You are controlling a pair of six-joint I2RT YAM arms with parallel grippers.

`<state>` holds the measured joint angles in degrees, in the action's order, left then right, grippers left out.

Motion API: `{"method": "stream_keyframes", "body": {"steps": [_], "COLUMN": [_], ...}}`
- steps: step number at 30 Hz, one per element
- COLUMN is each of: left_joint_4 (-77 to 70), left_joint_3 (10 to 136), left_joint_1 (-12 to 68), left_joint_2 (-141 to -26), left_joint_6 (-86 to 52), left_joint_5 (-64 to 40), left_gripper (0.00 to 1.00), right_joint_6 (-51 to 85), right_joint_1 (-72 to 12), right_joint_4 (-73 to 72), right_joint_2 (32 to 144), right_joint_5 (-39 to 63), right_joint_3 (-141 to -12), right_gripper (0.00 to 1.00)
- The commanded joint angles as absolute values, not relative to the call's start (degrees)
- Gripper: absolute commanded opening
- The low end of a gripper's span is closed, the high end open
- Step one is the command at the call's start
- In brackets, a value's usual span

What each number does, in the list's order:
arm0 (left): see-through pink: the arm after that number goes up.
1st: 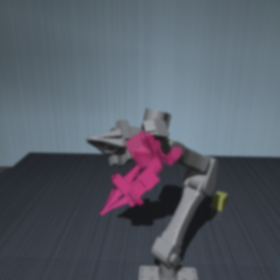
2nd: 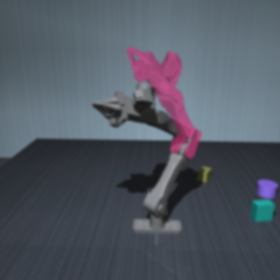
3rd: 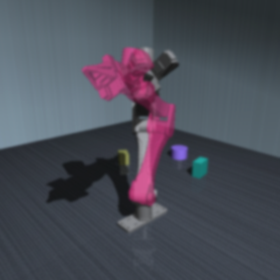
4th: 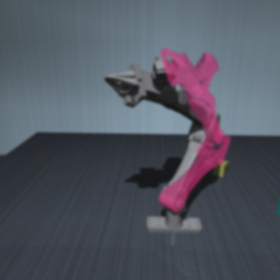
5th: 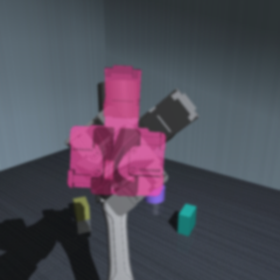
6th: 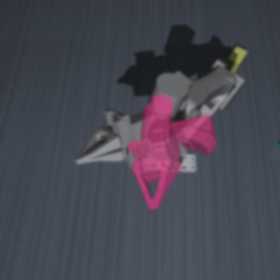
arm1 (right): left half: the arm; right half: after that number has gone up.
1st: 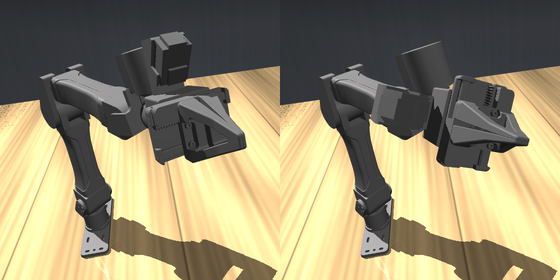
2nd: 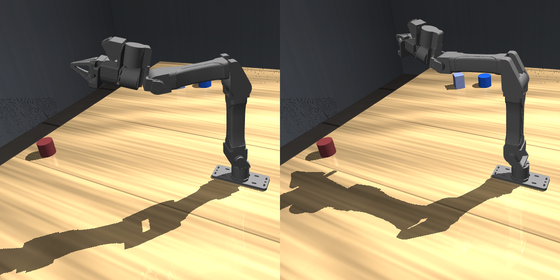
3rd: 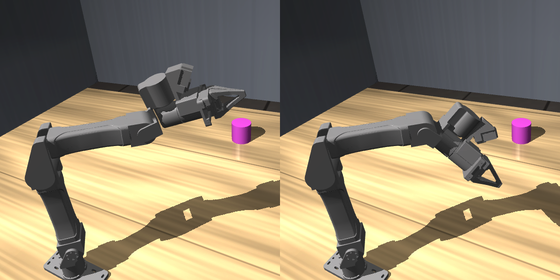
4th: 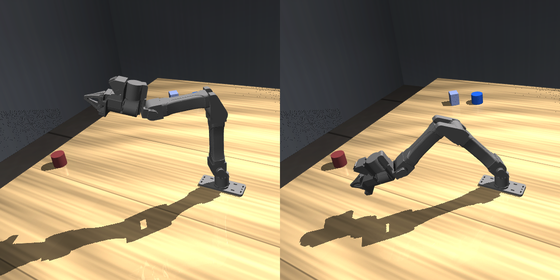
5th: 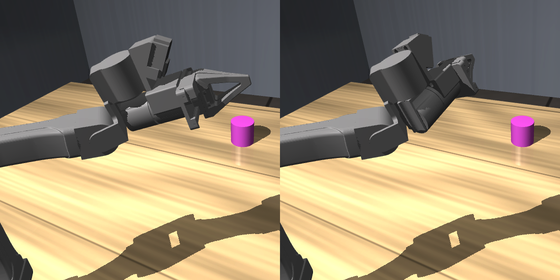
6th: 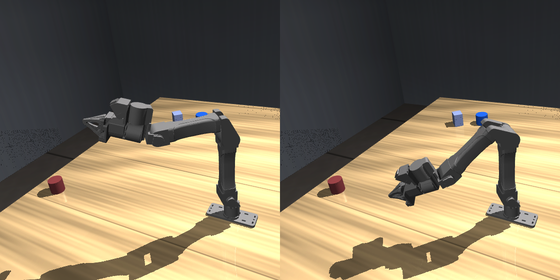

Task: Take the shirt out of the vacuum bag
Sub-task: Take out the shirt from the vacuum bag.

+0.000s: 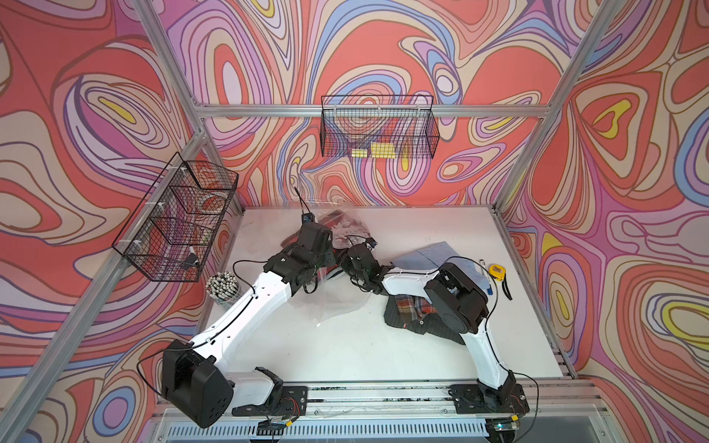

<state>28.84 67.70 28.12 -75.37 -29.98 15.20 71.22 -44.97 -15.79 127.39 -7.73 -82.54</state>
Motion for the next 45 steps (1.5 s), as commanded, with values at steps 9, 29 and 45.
{"method": "stream_keyframes", "body": {"steps": [9, 29, 45], "left_joint_4": [28.3, 28.0, 27.9], "left_joint_3": [66.8, 66.6, 66.4], "left_joint_1": [28.0, 27.9, 27.9], "left_joint_2": [-74.6, -75.0, -75.3], "left_joint_6": [-29.2, -29.4, -29.4], "left_joint_5": [15.6, 14.6, 14.5], "left_gripper": [0.0, 0.0, 0.0], "right_joint_6": [73.5, 71.1, 68.8], "right_joint_1": [-44.0, -43.5, -43.5], "right_joint_4": [-12.8, -1.8, -4.0], "right_joint_2": [131.7, 133.9, 131.4], "right_joint_5": [-7.1, -7.4, -7.3], "right_joint_3": [-86.8, -95.4, -94.2], "right_gripper": [0.68, 0.28, 0.0]}}
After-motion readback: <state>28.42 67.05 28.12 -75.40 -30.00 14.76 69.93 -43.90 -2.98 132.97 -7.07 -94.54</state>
